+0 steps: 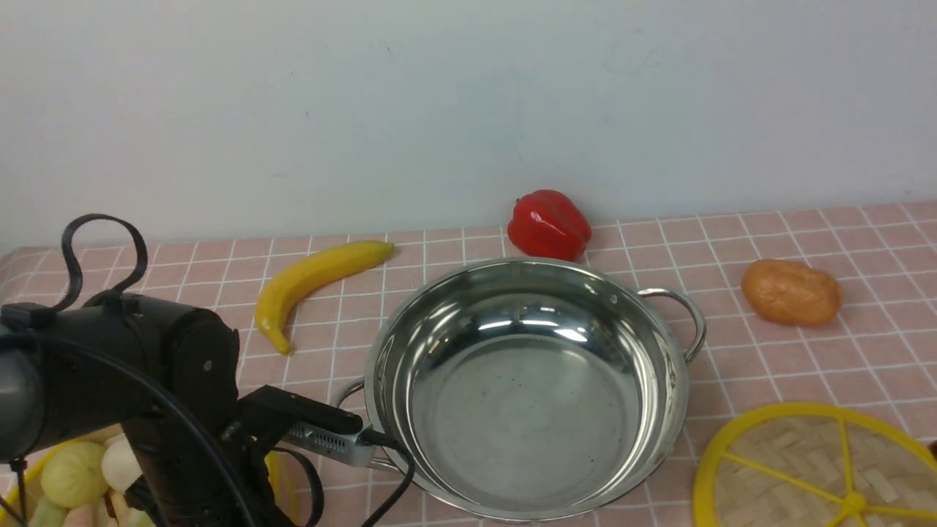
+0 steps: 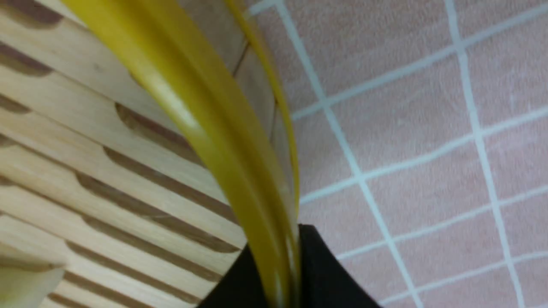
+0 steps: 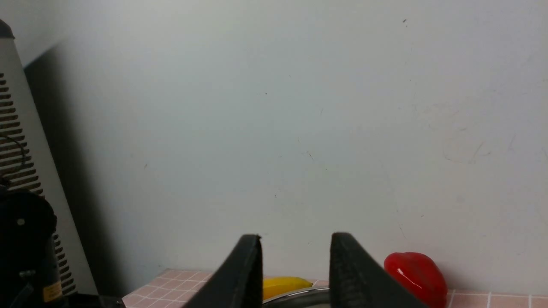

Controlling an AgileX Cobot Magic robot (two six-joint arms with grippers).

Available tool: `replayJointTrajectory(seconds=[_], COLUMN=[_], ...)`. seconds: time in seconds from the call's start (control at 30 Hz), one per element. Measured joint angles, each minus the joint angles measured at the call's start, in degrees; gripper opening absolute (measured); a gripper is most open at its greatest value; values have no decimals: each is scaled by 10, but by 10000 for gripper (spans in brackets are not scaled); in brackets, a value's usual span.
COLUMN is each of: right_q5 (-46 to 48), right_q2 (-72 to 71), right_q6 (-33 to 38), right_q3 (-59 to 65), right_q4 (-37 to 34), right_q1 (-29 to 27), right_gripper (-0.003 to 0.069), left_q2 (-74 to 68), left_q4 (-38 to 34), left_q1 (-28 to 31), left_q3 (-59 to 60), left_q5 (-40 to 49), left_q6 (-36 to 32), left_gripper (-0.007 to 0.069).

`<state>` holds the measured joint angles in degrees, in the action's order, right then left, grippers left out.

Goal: Place the steamer in the pot on the pink tablecloth, and put the lid on the steamer.
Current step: 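Grasp the rim of the steamer basket holding the buns with the left gripper, then place the bamboo steamer basket with dumplings into the steel pot with the left gripper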

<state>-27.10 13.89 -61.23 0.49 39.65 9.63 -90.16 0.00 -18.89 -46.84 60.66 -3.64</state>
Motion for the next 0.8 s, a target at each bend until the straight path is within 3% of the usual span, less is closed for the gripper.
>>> replayJointTrajectory(seconds=[0.2,0.37,0.53,0.63,0.8], right_q5=[1,7,9,11,11], right_q2=[0,0,5,6,6], right_q6=[0,0,0,0,0], right_q3=[0,0,0,0,0], right_q4=[0,2,2,2,2], right_q1=[0,0,0,0,0], right_gripper=[242,242,242,242,242], left_q2=[57,91,98,85,36], left_q4=[53,88,32,-6,13], left_q1=[0,0,-8,-52,-148], left_q3=[-60,-131,-205,-251,-326], left_q5=[80,89,97,101,104], left_q6=[9,-3,-75,-116,-154], left_gripper=[32,32,32,32,32])
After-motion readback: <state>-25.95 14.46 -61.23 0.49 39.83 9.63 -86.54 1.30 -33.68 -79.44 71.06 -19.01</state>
